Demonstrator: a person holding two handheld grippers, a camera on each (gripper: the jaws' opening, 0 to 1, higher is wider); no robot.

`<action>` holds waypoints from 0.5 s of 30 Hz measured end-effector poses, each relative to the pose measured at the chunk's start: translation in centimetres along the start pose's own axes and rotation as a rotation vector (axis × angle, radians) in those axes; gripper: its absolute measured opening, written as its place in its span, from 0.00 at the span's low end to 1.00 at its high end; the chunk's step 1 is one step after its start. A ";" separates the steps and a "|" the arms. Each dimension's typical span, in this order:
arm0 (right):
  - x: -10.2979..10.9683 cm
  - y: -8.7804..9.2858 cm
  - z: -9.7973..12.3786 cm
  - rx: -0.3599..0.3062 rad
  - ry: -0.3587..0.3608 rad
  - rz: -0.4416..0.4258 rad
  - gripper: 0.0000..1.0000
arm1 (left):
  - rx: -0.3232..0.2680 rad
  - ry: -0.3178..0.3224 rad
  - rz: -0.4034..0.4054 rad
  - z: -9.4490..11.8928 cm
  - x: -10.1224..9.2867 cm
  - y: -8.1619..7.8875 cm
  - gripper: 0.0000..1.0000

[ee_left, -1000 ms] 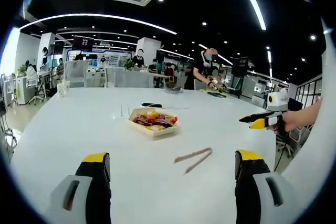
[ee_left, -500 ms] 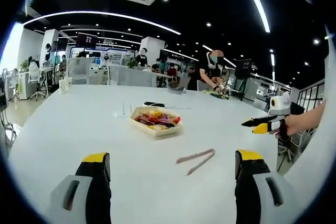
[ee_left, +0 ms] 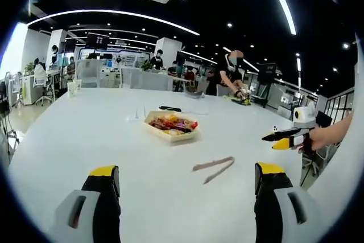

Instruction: Place the target food into the container with the food tongs after gripping and lifting it, then release it inside without dropping or visibly crushing the food.

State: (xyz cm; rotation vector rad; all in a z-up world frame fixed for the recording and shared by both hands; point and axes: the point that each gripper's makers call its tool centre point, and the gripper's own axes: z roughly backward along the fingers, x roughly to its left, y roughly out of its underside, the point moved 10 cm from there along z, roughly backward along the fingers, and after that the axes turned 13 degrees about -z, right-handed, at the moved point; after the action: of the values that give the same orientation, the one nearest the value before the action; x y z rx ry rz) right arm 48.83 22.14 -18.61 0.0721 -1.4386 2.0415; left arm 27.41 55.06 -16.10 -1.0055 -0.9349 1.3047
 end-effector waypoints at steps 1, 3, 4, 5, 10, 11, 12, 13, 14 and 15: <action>0.1 0.0 0.0 -0.001 -0.001 0.002 0.71 | 0.002 0.001 -0.001 0.0 0.0 0.0 0.99; 0.2 0.0 -0.1 0.007 0.006 -0.004 0.72 | 0.004 0.003 -0.007 -0.3 0.0 0.0 0.99; 0.1 0.1 -0.1 0.006 0.006 -0.006 0.72 | 0.004 0.004 -0.006 -0.3 0.0 0.0 0.99; 0.0 0.1 -0.1 0.004 0.009 -0.005 0.72 | 0.005 0.004 -0.005 -0.4 0.0 0.0 0.99; -0.4 0.2 -0.1 0.003 0.024 -0.020 0.72 | 0.009 0.005 -0.002 -0.6 -0.2 0.0 0.99; -0.4 0.2 -0.1 0.004 0.024 -0.022 0.72 | 0.012 0.005 -0.004 -0.7 -0.2 0.0 0.99; -0.4 0.2 -0.2 0.006 0.025 -0.022 0.72 | 0.013 0.005 -0.003 -0.7 -0.2 0.0 0.99; -0.4 0.3 -0.2 0.008 0.025 -0.022 0.72 | 0.014 0.005 -0.003 -0.7 -0.3 0.1 0.99; -0.4 0.3 -0.2 0.010 0.026 -0.022 0.72 | 0.015 0.005 -0.003 -0.7 -0.3 0.1 0.99; -0.5 0.3 -0.2 0.011 0.026 -0.022 0.72 | 0.016 0.005 -0.002 -0.7 -0.3 0.2 0.99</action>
State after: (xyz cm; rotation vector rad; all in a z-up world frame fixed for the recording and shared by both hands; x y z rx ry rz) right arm 49.11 22.02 -19.12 0.0657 -1.4041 2.0253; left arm 27.97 54.75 -16.44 -0.9943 -0.9201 1.3054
